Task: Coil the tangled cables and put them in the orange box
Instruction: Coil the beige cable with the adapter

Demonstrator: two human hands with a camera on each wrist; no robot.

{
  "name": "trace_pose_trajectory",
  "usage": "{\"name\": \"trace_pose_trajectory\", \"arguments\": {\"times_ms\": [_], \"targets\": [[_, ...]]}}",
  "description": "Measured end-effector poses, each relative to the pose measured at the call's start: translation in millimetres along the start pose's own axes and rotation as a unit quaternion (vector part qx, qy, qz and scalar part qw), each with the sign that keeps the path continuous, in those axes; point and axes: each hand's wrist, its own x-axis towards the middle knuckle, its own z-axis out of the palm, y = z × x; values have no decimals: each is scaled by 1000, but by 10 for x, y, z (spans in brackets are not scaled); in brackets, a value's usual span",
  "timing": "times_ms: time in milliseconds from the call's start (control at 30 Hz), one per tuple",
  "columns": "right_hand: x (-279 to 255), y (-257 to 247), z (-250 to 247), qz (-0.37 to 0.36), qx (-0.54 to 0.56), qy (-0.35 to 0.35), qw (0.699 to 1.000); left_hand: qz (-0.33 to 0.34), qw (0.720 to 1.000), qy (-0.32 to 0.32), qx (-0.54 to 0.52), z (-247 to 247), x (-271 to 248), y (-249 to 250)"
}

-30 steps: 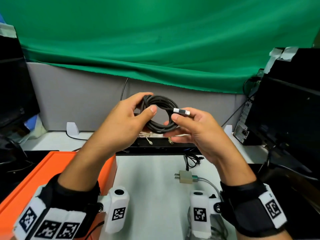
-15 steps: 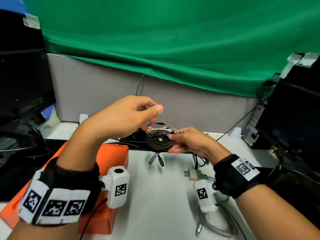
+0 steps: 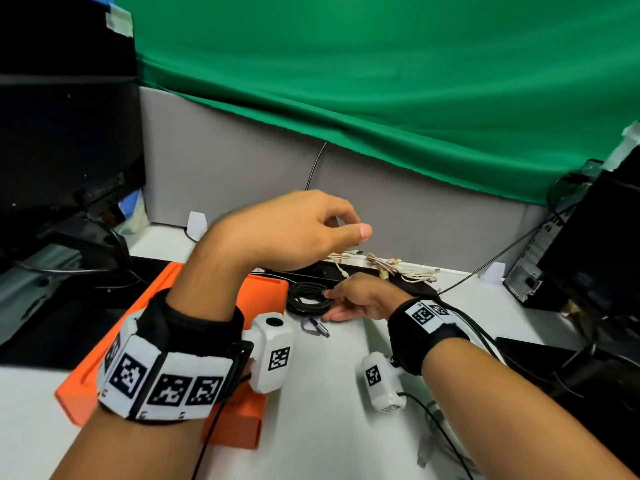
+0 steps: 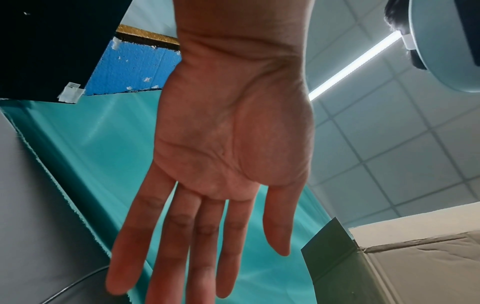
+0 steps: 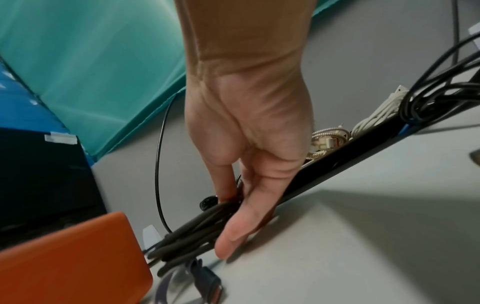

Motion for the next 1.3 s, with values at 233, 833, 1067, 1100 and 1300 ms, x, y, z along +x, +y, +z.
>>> {"name": "trace_pose_trajectory", "arguments": {"times_ms": [233,833,1067,1100,1300], "targets": [[-36,-36,-183,-21,-75,55,995,-2,1000,-4,1,-9,-3,-8],[-823,462,-997,31,-571,21,820,12,993,-100,67,430,175,230],[-1082,323,-1054,-119,-380,28,917,14,993,-86,83,594,261,251],[-1147,258,-1044,-151,-341,35,927,13,994,-73,81,635,279,254],[-1455,30,-878,-308,-221,77,922,4,998,-43,44,868,428,238]]}}
